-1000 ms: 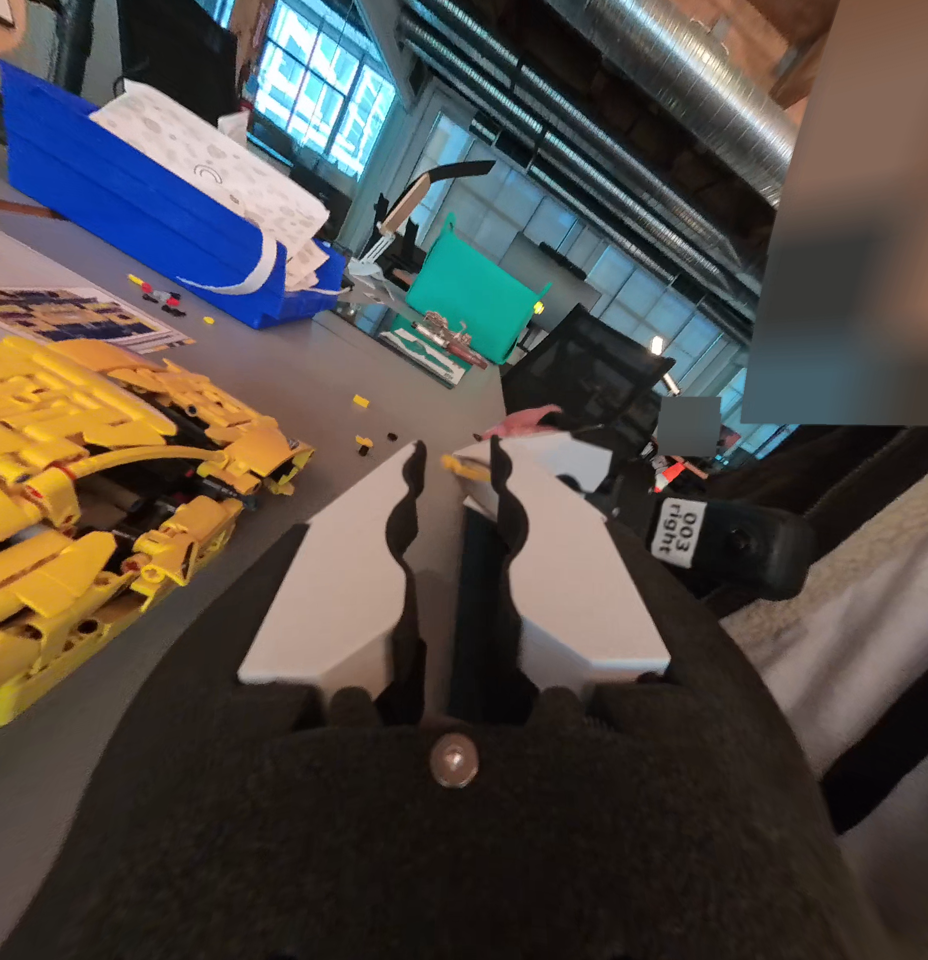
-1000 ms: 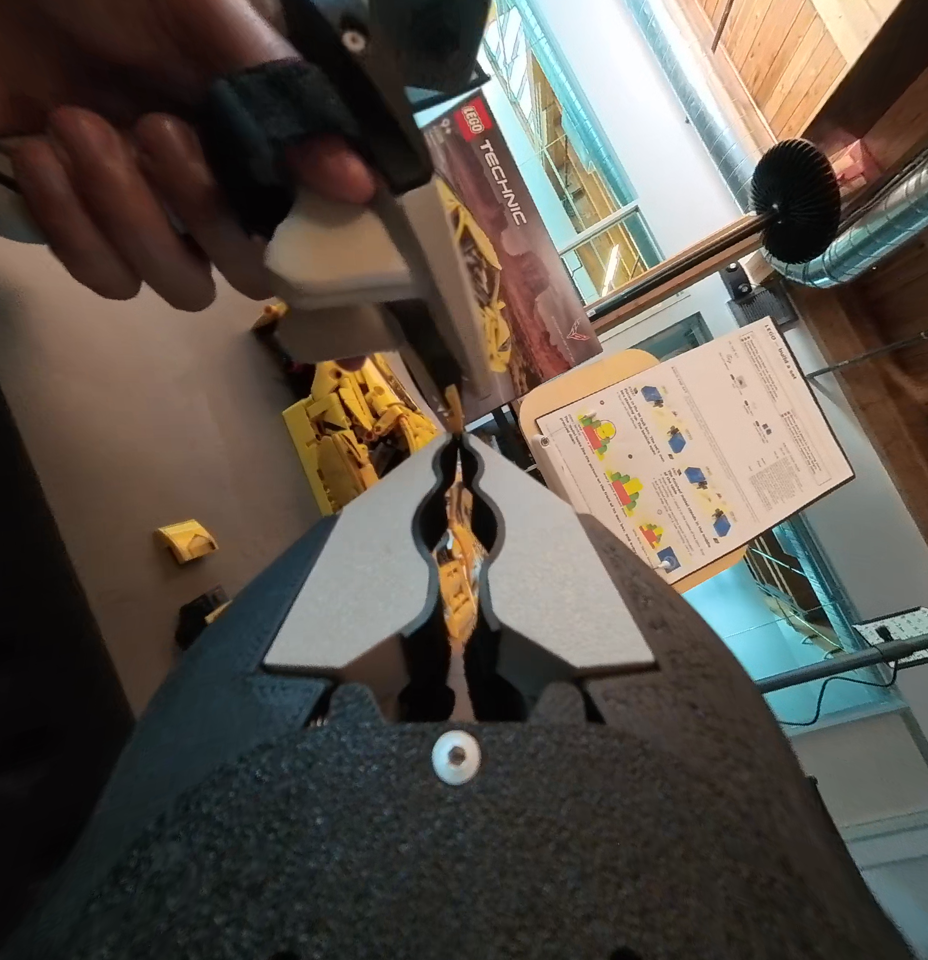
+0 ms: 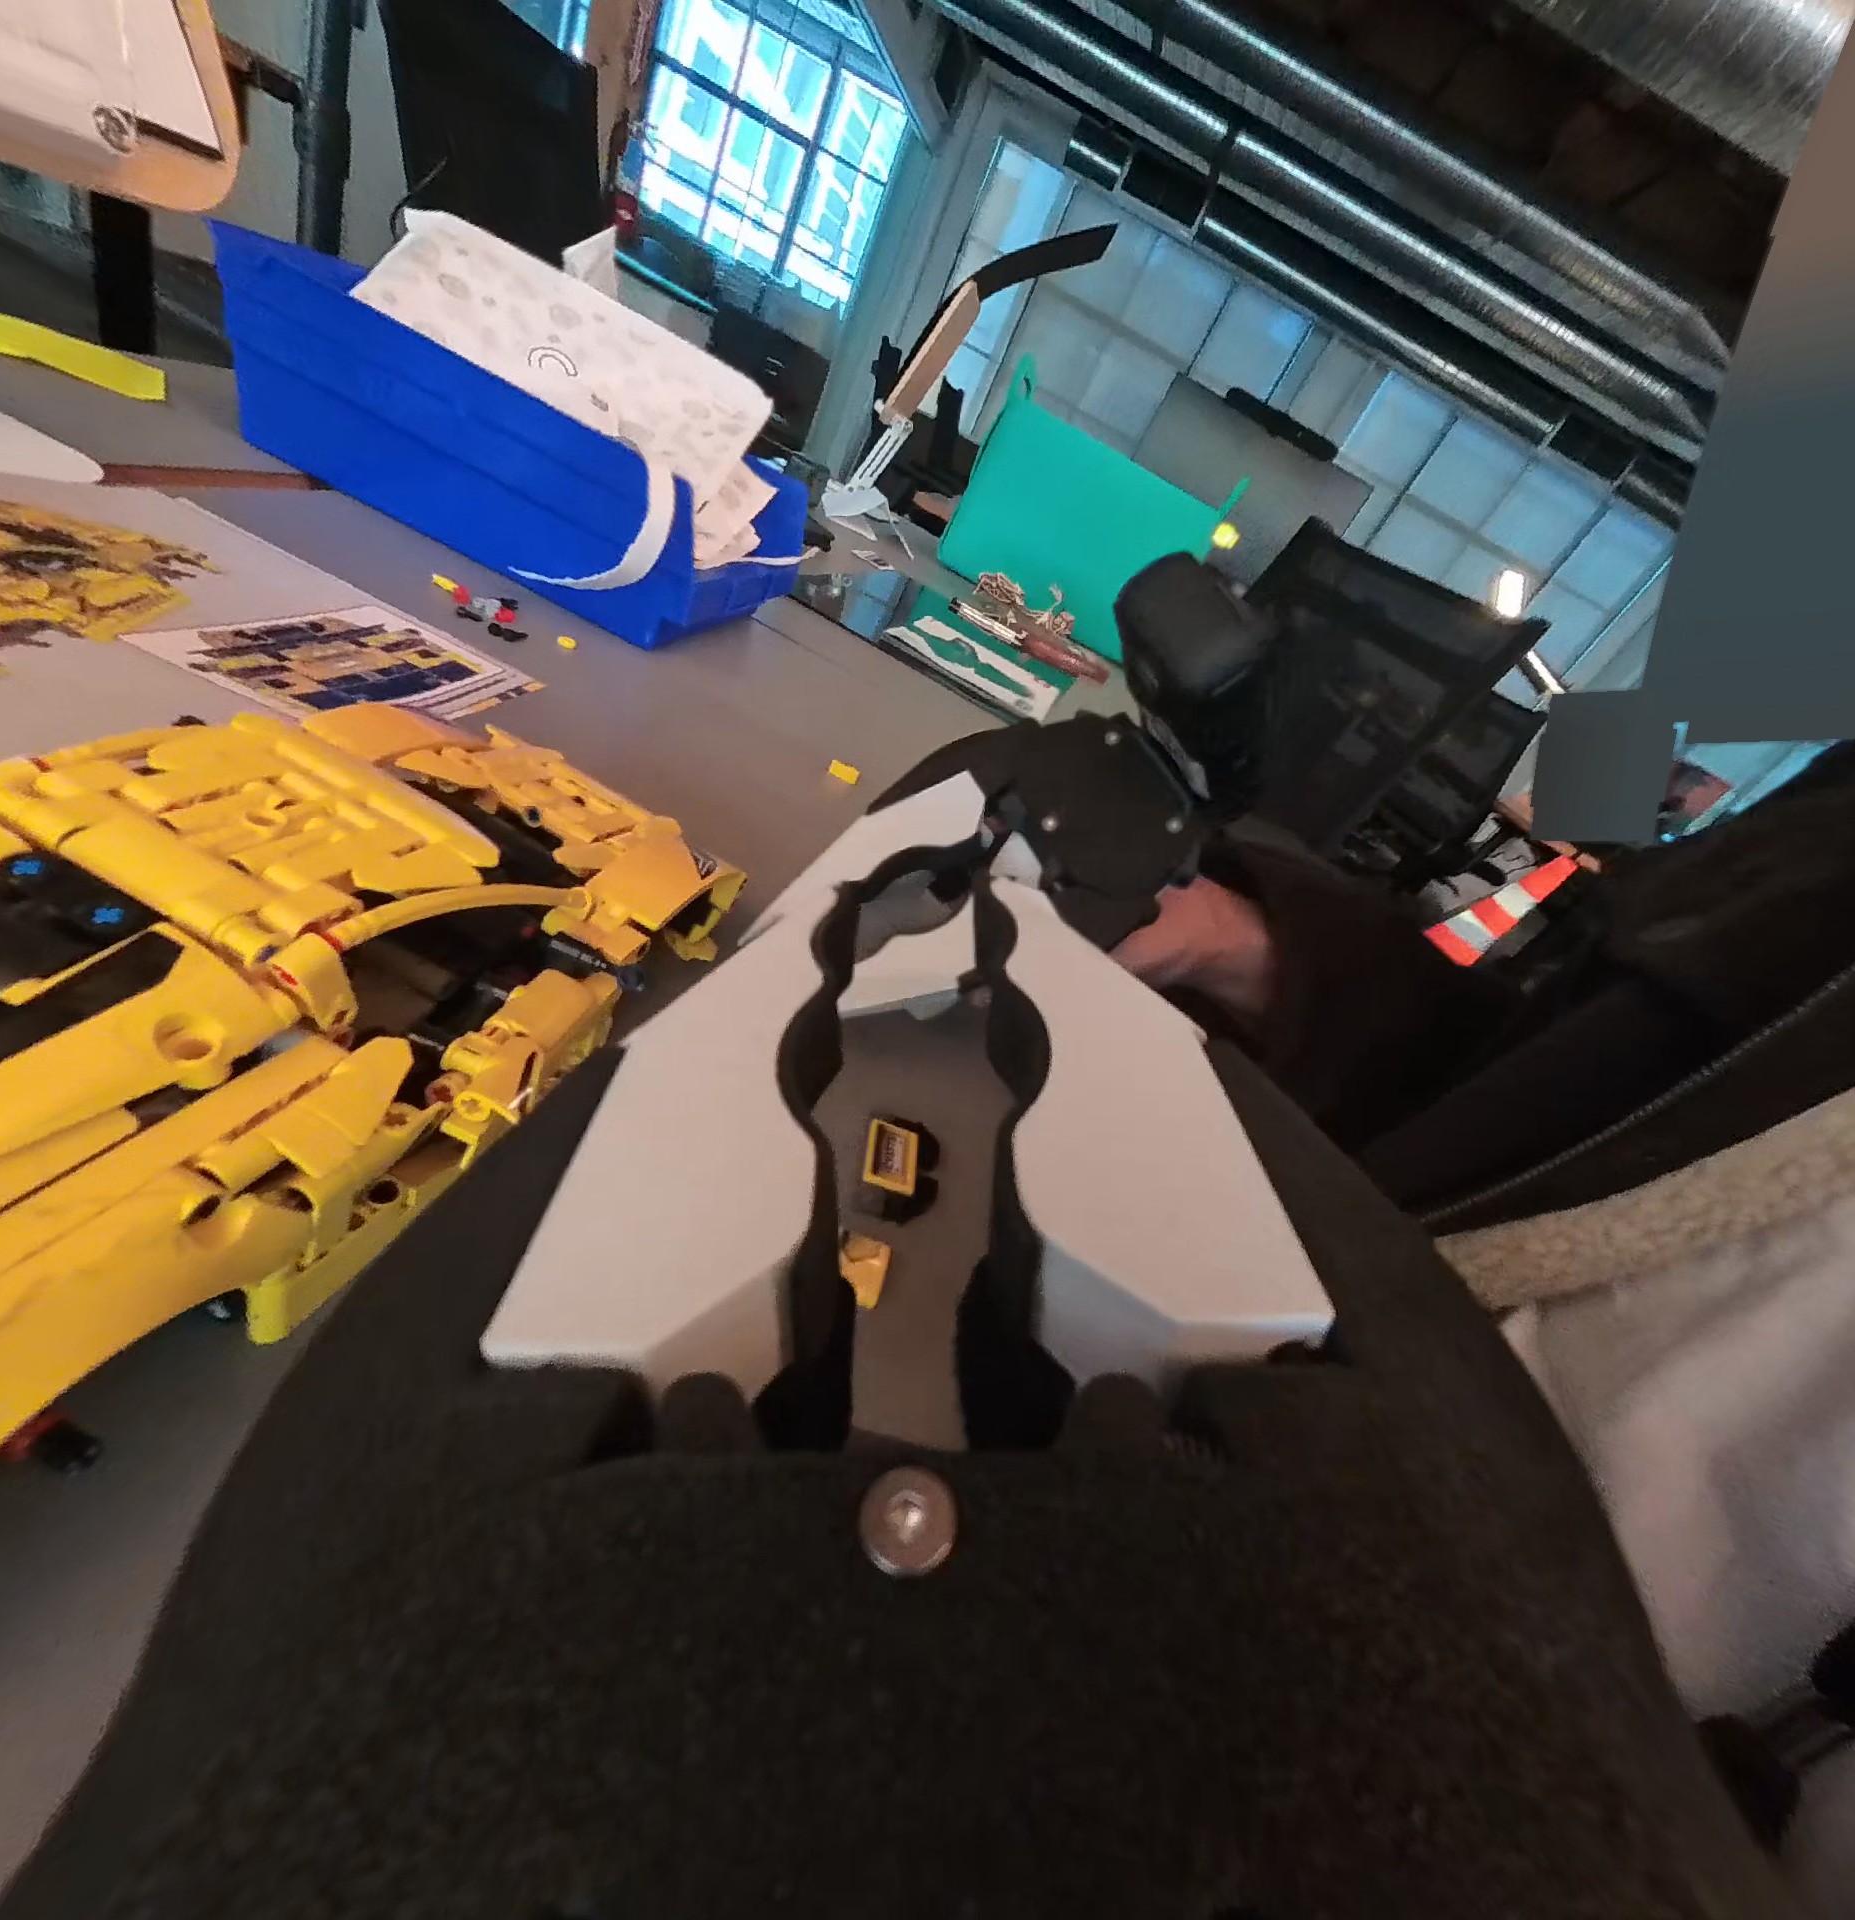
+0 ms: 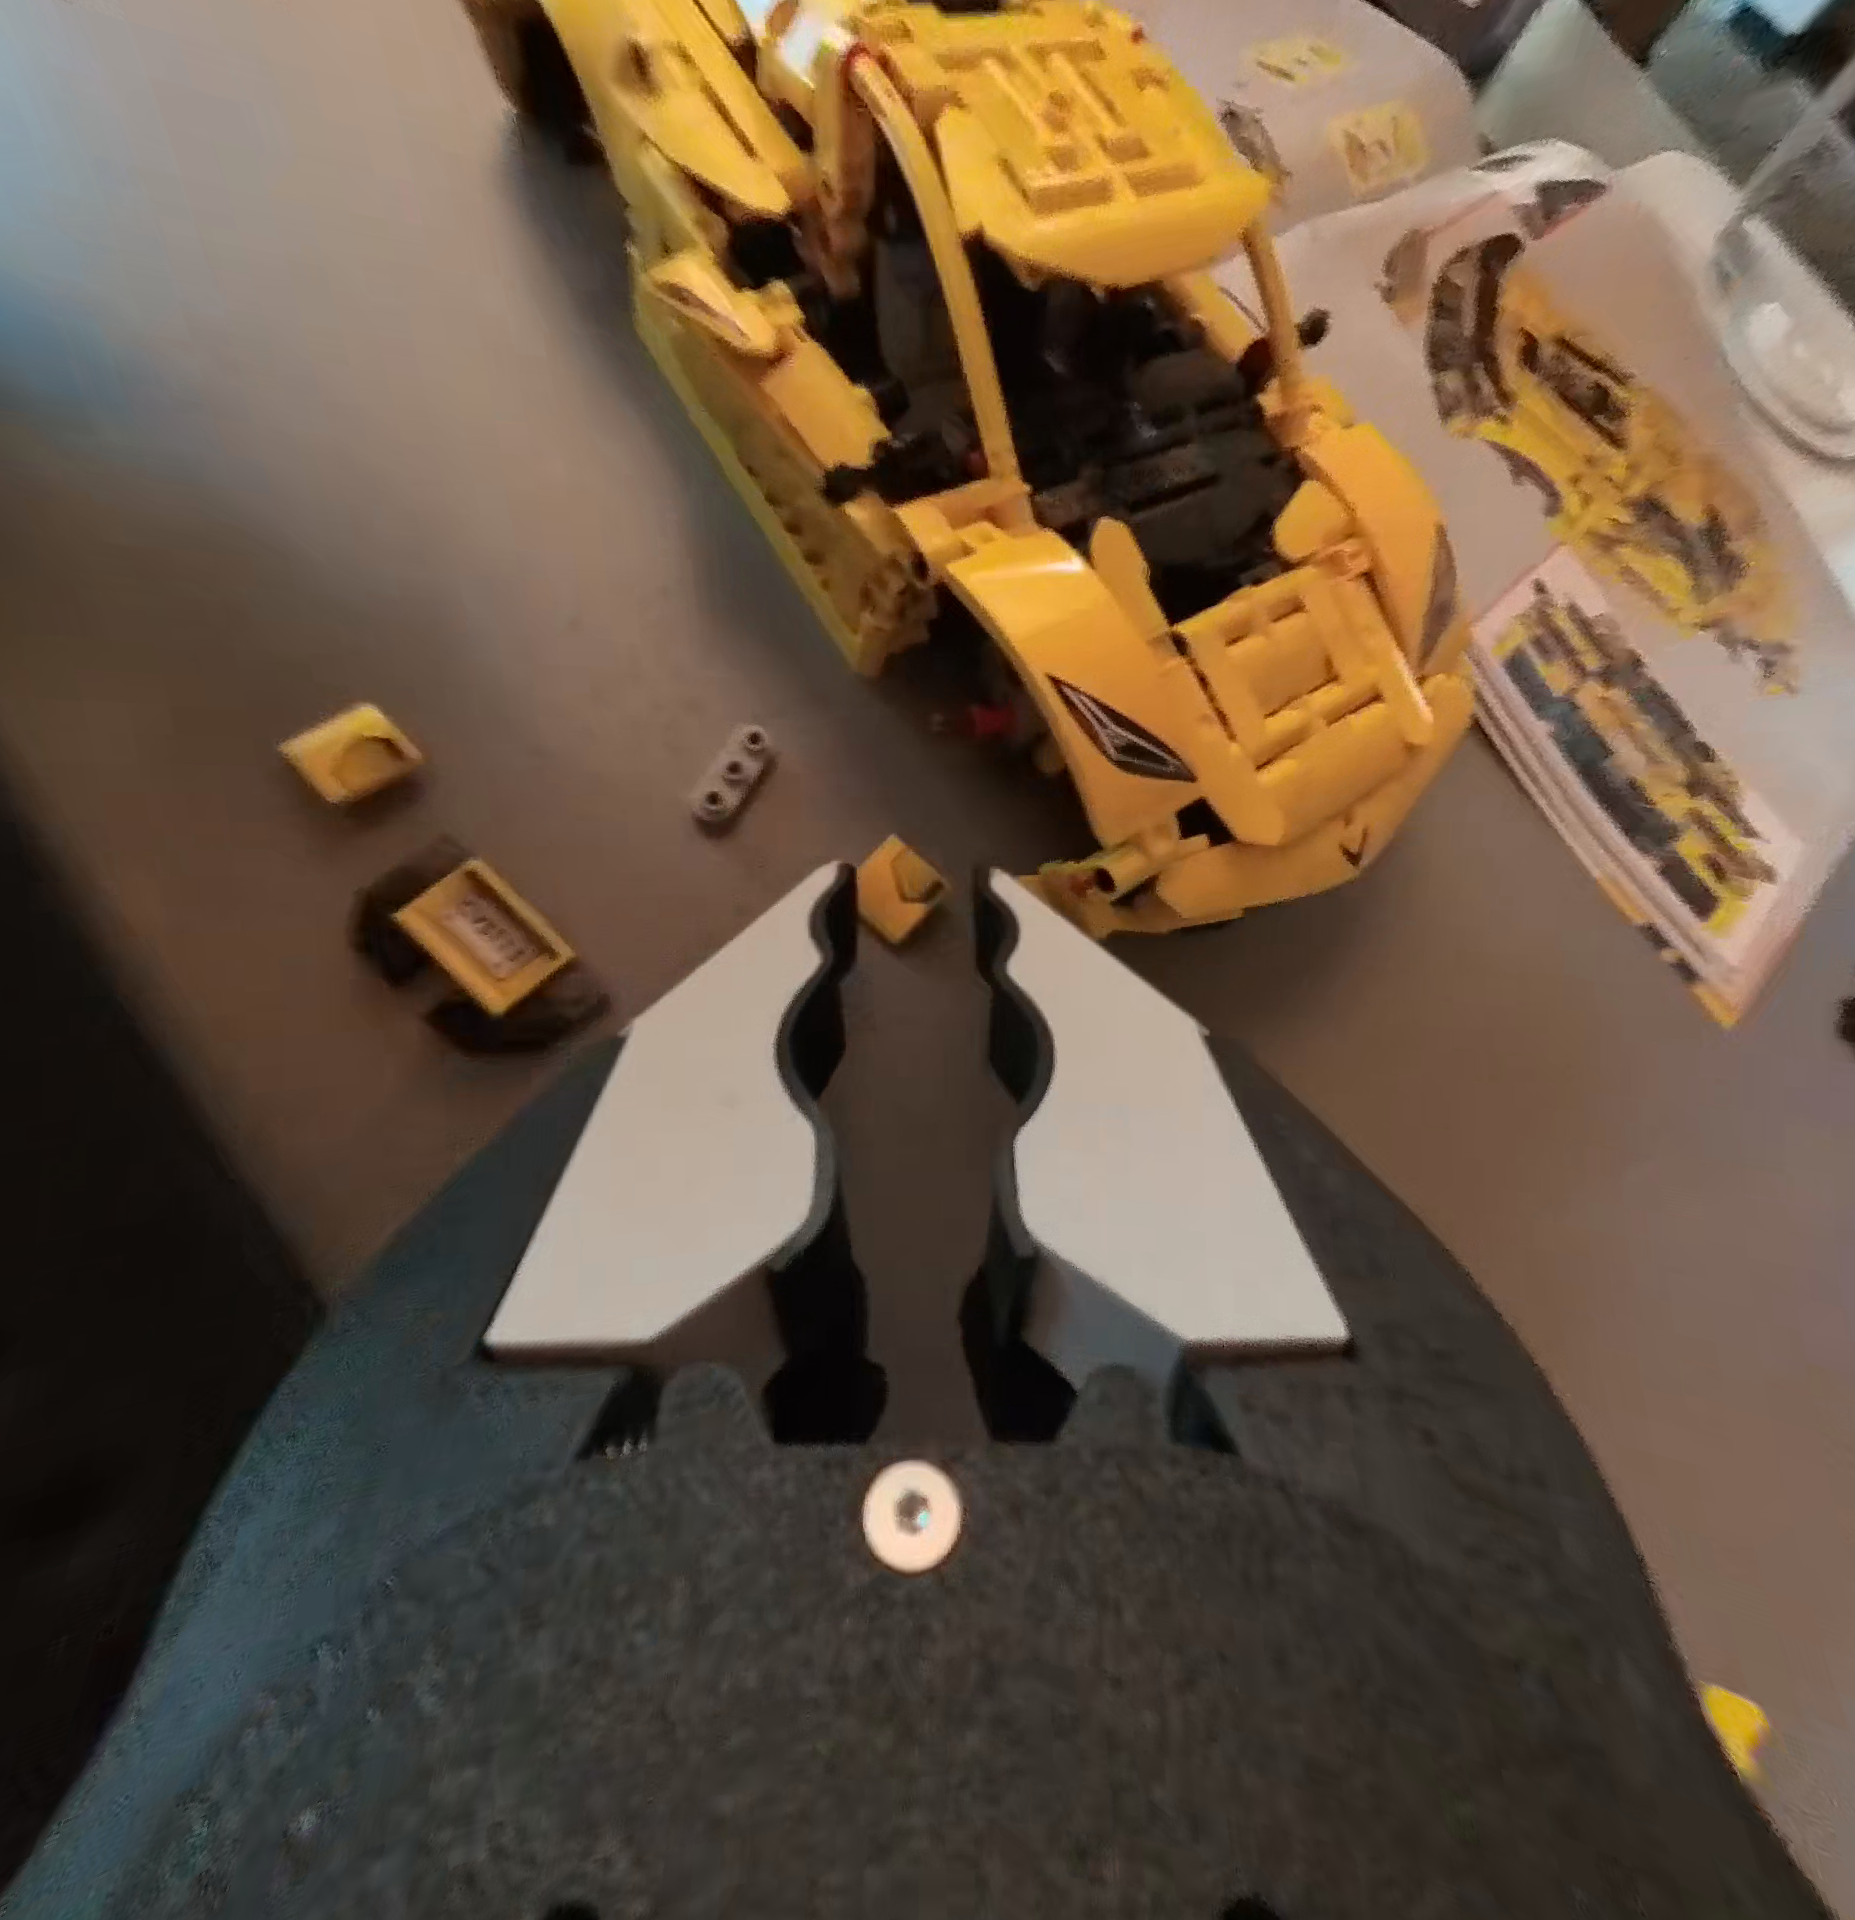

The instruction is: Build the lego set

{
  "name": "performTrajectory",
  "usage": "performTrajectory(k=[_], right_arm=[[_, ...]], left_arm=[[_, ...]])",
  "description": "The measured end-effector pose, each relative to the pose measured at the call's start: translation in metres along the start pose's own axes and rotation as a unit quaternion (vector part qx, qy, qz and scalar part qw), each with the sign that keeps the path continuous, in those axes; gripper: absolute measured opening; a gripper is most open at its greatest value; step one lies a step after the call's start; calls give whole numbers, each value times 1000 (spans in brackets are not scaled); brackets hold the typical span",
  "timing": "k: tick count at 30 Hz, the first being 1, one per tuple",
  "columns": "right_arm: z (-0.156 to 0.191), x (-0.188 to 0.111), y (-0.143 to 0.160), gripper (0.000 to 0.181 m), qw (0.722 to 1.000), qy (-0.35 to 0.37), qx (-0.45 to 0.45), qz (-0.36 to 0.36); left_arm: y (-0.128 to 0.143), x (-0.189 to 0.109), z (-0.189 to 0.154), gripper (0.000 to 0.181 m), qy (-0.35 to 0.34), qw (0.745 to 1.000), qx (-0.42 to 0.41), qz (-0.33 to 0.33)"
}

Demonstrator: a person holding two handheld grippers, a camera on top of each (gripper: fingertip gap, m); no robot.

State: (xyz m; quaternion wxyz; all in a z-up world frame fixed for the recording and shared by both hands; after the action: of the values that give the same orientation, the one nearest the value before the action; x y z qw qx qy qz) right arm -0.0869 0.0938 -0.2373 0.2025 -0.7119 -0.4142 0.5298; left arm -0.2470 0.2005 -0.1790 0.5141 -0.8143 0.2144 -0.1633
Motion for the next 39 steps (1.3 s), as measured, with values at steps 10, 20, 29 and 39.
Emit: performTrajectory(k=[10,20,29,39], right_arm=[[3,10,3,21,997,-38,60,29],[28,-22,-34,20,989,-58,-69,-116],[45,-46,-70,19,967,-80,-183,-157],[28,-55,-68,25,916,-209,218,-265]], left_arm=[[3,-2,7,22,-29,999,-6,14],[27,12,26,28,-26,989,-110,99],[25,10,15,3,122,967,-213,70],[-1,-6,4,2,226,945,-229,-60]])
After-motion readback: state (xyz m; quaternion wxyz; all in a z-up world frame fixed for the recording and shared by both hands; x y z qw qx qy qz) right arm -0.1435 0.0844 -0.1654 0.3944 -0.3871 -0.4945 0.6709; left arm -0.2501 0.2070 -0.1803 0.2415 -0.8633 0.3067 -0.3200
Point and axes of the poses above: each gripper's, where its closed fingertips meet, x out along the fingers, y out of its underside, z = x × y across the jaws, the point moved 8 cm from there along -x, back along the fingers, and after that the axes turned 8 degrees about y, right-handed, at the moved point
